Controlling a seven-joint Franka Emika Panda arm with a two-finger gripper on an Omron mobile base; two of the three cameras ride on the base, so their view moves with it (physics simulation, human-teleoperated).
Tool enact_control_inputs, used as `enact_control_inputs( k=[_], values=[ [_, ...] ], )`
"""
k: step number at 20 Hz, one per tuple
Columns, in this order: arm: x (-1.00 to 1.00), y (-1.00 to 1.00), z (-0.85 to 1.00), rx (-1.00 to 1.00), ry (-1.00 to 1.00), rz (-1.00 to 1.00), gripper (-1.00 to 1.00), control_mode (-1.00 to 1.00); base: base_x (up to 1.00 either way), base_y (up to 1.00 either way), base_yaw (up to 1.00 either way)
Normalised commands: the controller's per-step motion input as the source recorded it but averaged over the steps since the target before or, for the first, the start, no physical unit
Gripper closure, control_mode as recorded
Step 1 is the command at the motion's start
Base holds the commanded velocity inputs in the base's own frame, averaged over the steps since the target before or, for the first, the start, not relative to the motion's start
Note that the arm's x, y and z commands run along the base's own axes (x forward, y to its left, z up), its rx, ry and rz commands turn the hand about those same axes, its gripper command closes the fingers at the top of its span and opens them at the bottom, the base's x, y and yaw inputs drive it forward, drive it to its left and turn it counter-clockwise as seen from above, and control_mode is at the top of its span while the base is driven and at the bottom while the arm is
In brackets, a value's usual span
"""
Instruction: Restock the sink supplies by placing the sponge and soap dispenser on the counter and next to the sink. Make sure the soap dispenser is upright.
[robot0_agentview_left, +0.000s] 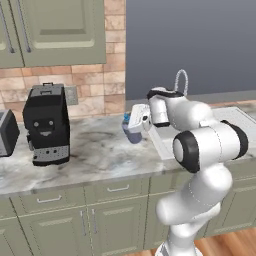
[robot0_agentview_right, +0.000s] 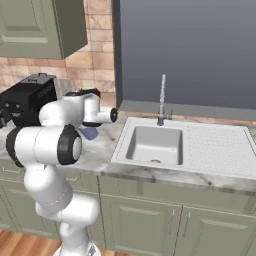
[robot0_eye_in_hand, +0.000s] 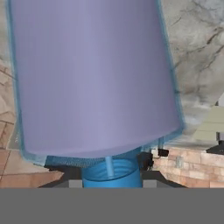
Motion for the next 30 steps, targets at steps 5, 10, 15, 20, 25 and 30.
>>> enact_control_inputs(
  k=[5, 10, 15, 20, 25, 30],
  values=[
    [0.42, -0.49, 0.00, 0.20, 0.15, 0.00, 1.00, -1.00, 0.00, 0.00, 0.00],
    [0.43, -0.44, 0.00, 0.18, 0.01, 0.00, 1.00, -1.00, 0.00, 0.00, 0.00],
    [0.43, -0.25, -0.17, 0.09, 0.00, 0.00, 1.00, -1.00, 0.00, 0.00, 0.00],
    [0.35, -0.15, -0.31, 0.01, 0.00, 0.00, 1.00, -1.00, 0.00, 0.00, 0.00],
    [0.47, -0.21, -0.29, 0.00, 0.03, 0.00, 1.00, -1.00, 0.00, 0.00, 0.00],
    [0.50, -0.16, -0.42, 0.00, 0.08, 0.00, 1.00, -1.00, 0.00, 0.00, 0.00]
  ],
)
